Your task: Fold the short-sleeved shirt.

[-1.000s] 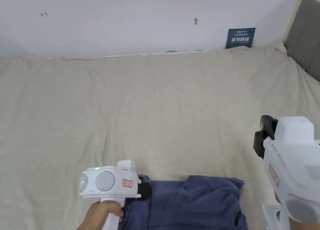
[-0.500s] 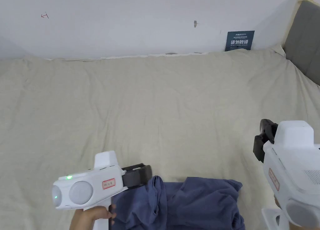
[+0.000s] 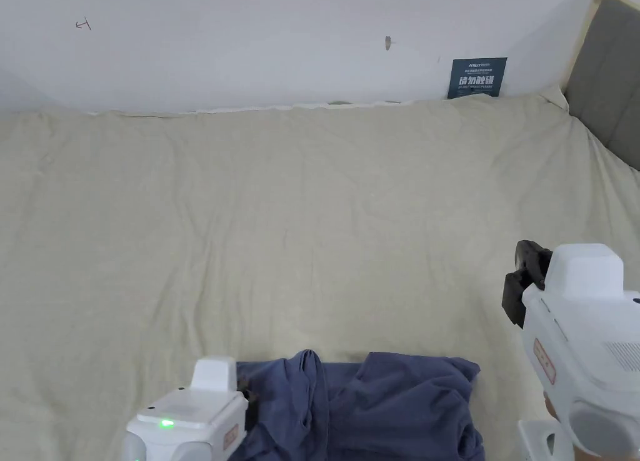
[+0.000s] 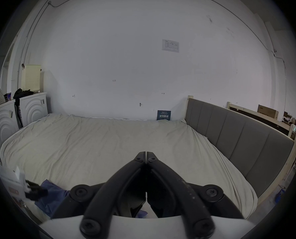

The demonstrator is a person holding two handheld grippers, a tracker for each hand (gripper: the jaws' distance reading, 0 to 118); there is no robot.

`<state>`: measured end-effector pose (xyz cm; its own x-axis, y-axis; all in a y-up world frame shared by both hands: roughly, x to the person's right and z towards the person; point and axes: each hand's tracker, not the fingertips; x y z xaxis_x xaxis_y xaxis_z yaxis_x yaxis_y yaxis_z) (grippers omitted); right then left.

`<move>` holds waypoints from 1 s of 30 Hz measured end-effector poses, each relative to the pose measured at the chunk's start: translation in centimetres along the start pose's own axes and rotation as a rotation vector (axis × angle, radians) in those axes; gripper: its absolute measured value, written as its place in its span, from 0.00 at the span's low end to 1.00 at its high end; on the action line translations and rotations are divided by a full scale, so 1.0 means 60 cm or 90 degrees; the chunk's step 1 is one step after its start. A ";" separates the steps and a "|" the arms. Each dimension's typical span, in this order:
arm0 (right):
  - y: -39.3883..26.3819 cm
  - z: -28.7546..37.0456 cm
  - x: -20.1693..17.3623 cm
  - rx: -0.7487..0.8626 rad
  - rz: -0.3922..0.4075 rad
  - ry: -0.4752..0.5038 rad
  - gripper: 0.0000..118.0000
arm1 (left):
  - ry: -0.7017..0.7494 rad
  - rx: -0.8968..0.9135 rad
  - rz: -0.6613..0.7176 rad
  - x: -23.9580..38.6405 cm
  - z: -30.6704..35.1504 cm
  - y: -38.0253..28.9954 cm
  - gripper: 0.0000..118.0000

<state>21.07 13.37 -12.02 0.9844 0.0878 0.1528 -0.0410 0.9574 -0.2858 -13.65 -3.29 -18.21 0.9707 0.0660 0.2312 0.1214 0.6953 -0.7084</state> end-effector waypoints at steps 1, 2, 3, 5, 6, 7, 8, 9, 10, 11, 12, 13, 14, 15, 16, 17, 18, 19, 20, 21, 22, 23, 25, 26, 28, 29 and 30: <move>-0.001 0.000 0.003 -0.002 -0.003 0.000 0.01 | -0.015 -0.013 -0.007 0.015 -0.009 -0.006 0.00; -0.002 0.000 0.005 -0.003 -0.003 -0.002 0.01 | -0.028 -0.024 -0.010 0.029 -0.017 -0.011 0.00; -0.002 0.002 0.007 -0.004 -0.003 -0.005 0.01 | -0.042 -0.032 -0.021 0.046 -0.026 -0.018 0.00; -0.004 0.004 0.011 -0.004 -0.001 -0.010 0.01 | -0.059 -0.059 -0.032 0.080 -0.042 -0.025 0.00; -0.004 0.005 0.012 -0.005 0.000 -0.013 0.01 | -0.066 -0.061 -0.030 0.097 -0.048 -0.030 0.00; -0.004 0.007 0.015 -0.006 0.000 -0.014 0.01 | -0.074 -0.062 -0.025 0.111 -0.051 -0.034 0.00; -0.005 0.008 0.017 -0.006 0.000 -0.016 0.01 | -0.107 -0.068 -0.024 0.124 -0.052 -0.039 0.00; -0.005 0.009 0.019 -0.007 -0.001 -0.019 0.01 | -0.095 -0.068 -0.033 0.134 -0.056 -0.044 0.00; -0.006 0.011 0.020 -0.007 -0.002 -0.021 0.01 | -0.076 -0.068 -0.047 0.143 -0.060 -0.048 0.00; -0.006 0.012 0.021 -0.007 -0.003 -0.022 0.01 | -0.060 -0.055 -0.062 0.143 -0.060 -0.050 0.00; -0.006 0.013 0.022 -0.007 -0.004 -0.023 0.01 | -0.072 -0.059 -0.051 0.136 -0.059 -0.049 0.00; -0.006 0.013 0.022 -0.007 -0.003 -0.024 0.01 | -0.082 -0.061 -0.032 0.127 -0.055 -0.044 0.00; -0.006 0.013 0.023 -0.006 -0.003 -0.023 0.01 | -0.093 -0.066 -0.021 0.120 -0.052 -0.038 0.00; -0.005 0.013 0.023 -0.006 -0.003 -0.022 0.01 | -0.103 -0.068 -0.011 0.111 -0.045 -0.030 0.00; -0.004 0.014 0.022 -0.005 -0.002 -0.020 0.01 | -0.111 -0.057 0.002 0.099 -0.032 -0.019 0.00; -0.004 0.014 0.022 -0.004 -0.002 -0.020 0.01 | -0.122 -0.039 0.016 0.089 -0.020 -0.010 0.00; -0.003 0.014 0.021 -0.002 -0.001 -0.018 0.01 | -0.137 -0.017 0.026 0.074 -0.004 0.000 0.01; -0.001 0.014 0.020 -0.001 -0.001 -0.016 0.01 | -0.153 -0.006 0.037 0.057 0.009 0.011 0.01; 0.000 0.013 0.019 -0.001 -0.002 -0.015 0.01 | -0.163 -0.002 0.054 0.038 0.017 0.018 0.01; 0.001 0.012 0.018 0.000 -0.002 -0.014 0.01 | -0.175 0.001 0.072 0.016 0.025 0.027 0.01; 0.002 0.011 0.017 0.000 -0.002 -0.013 0.01 | -0.186 0.001 0.091 -0.007 0.032 0.034 0.01; 0.003 0.010 0.015 0.000 -0.003 -0.013 0.01 | -0.190 0.001 0.113 -0.029 0.037 0.040 0.03; 0.004 0.009 0.013 0.000 -0.003 -0.010 0.01 | -0.222 -0.022 0.186 -0.082 0.040 0.049 0.04; 0.004 0.008 0.010 0.001 -0.003 -0.009 0.01 | -0.233 -0.028 0.221 -0.106 0.039 0.050 0.08; 0.003 0.005 0.005 -0.001 0.000 -0.006 0.01 | -0.263 -0.055 0.304 -0.156 0.030 0.049 0.24; 0.003 0.003 0.003 -0.003 0.003 -0.005 0.01 | -0.267 -0.073 0.335 -0.177 0.024 0.046 0.42; 0.001 0.001 0.000 -0.004 0.005 -0.004 0.01 | -0.271 -0.085 0.358 -0.194 0.018 0.041 0.61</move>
<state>21.07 13.47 -11.98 0.9828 0.0967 0.1572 -0.0471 0.9550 -0.2930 -24.88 -1.58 -21.95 0.7320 0.6807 0.0280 -0.3228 0.3827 -0.8657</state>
